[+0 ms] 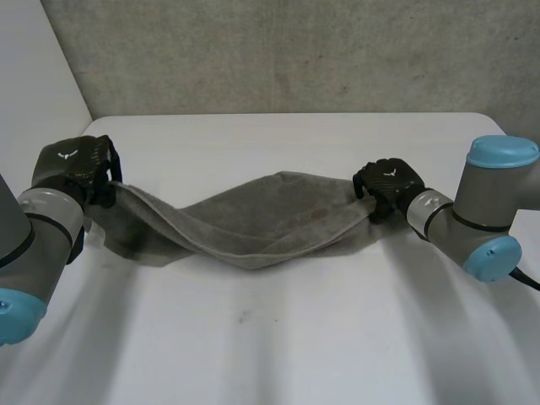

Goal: Fold the towel.

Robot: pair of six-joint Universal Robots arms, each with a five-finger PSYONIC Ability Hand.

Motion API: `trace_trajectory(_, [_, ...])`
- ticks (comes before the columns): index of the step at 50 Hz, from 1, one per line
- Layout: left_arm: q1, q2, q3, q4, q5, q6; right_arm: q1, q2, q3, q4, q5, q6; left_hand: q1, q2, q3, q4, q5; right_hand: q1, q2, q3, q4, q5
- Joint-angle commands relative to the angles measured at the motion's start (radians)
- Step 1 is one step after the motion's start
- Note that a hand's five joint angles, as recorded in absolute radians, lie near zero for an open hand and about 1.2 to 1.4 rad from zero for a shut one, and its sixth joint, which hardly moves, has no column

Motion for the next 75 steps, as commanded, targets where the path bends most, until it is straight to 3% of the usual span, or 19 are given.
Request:
trace_trajectory(1, [-0.001,-0.013,0.000,0.001,0.000,0.000,0.002,0.013,-0.025,0.000,0.000,0.000,0.211,0.179,0.180,0.178,0.188,0.001,0.161,0.114,0.110,0.136])
trace_trajectory(3, [-0.001,-0.018,0.002,0.001,0.002,0.002,0.002,0.016,-0.031,0.000,-0.001,0.000,0.211,0.179,0.180,0.178,0.188,0.009,0.170,0.123,0.119,0.144])
trace_trajectory(5, [-0.001,-0.024,0.002,0.003,0.001,0.002,0.006,0.023,-0.042,0.000,-0.004,0.001,0.211,0.179,0.180,0.178,0.188,0.257,0.418,0.371,0.367,0.392])
trace_trajectory(6, [-0.001,-0.024,0.002,0.003,0.002,0.002,0.006,0.023,-0.042,0.000,-0.004,0.001,0.211,0.179,0.180,0.178,0.188,0.259,0.419,0.372,0.368,0.394])
trace_trajectory(7, [-0.001,-0.027,0.002,0.003,0.002,0.002,0.008,0.036,-0.051,0.000,-0.003,0.001,0.211,0.179,0.180,0.178,0.188,0.518,0.678,0.631,0.627,0.653])
trace_trajectory(8, [-0.001,-0.027,0.002,0.003,0.002,0.002,0.008,0.054,-0.067,0.002,-0.004,0.001,0.211,0.179,0.180,0.178,0.188,0.583,0.744,0.696,0.692,0.718])
trace_trajectory(14, [-0.001,-0.043,0.023,0.003,0.002,0.005,0.009,0.050,-0.119,0.026,0.002,0.003,0.211,0.179,0.180,0.178,0.188,0.584,0.744,0.697,0.693,0.719])
trace_trajectory(22, [-0.004,-0.030,0.169,0.006,0.034,0.010,-0.001,-0.216,-0.139,0.002,0.004,0.060,0.211,0.179,0.180,0.178,0.188,0.584,0.744,0.697,0.693,0.719])
trace_trajectory(27, [-0.007,-0.032,0.345,0.019,0.063,0.005,-0.005,-0.375,-0.110,-0.210,0.102,0.153,0.211,0.179,0.180,0.178,0.188,0.584,0.744,0.697,0.693,0.719])
trace_trajectory(29, [-0.013,-0.030,0.441,0.053,0.066,-0.003,-0.011,-0.452,-0.056,-0.373,0.155,0.222,0.211,0.179,0.180,0.178,0.188,0.584,0.744,0.697,0.693,0.719])
trace_trajectory(35, [-0.030,-0.024,0.462,0.093,0.060,-0.006,-0.035,-0.526,0.080,-0.344,0.126,0.245,0.211,0.179,0.180,0.178,0.188,0.584,0.744,0.697,0.693,0.719])
trace_trajectory(41, [-0.065,0.011,0.222,0.092,0.071,0.005,-0.038,-0.520,0.199,-0.147,0.040,0.207,0.211,0.179,0.180,0.178,0.188,0.584,0.744,0.697,0.693,0.719])
trace_trajectory(43, [-0.070,0.039,0.058,0.102,0.075,0.008,-0.046,-0.492,0.283,0.012,-0.005,0.103,0.211,0.179,0.180,0.178,0.188,0.584,0.744,0.697,0.693,0.719])
trace_trajectory(46, [-0.070,0.045,-0.017,0.102,0.077,0.010,-0.057,-0.480,0.334,0.071,-0.015,0.032,0.211,0.179,0.180,0.178,0.188,0.584,0.744,0.697,0.693,0.719])
trace_trajectory(48, [-0.070,0.051,-0.148,0.104,0.089,0.010,-0.095,-0.464,0.427,0.165,-0.016,-0.106,0.211,0.179,0.180,0.178,0.188,0.584,0.744,0.697,0.693,0.719])
trace_trajectory(60, [-0.059,0.082,-0.362,0.104,0.120,0.010,-0.163,-0.469,0.625,0.189,-0.030,-0.171,0.211,0.179,0.180,0.178,0.188,0.584,0.744,0.697,0.693,0.719])
trace_trajectory(62, [-0.058,0.097,-0.367,0.104,0.120,0.010,-0.167,-0.470,0.637,0.186,-0.032,-0.169,0.211,0.179,0.180,0.178,0.188,0.553,0.713,0.666,0.662,0.687])
trace_trajectory(64, [-0.056,0.118,-0.368,0.104,0.120,0.010,-0.181,-0.475,0.654,0.174,-0.038,-0.163,0.211,0.179,0.180,0.178,0.188,0.360,0.520,0.473,0.469,0.495])
trace_trajectory(75, [-0.055,0.161,-0.370,0.105,0.120,0.008,-0.189,-0.481,0.685,0.118,-0.096,-0.172,0.211,0.179,0.180,0.178,0.188,0.165,0.326,0.278,0.274,0.300])
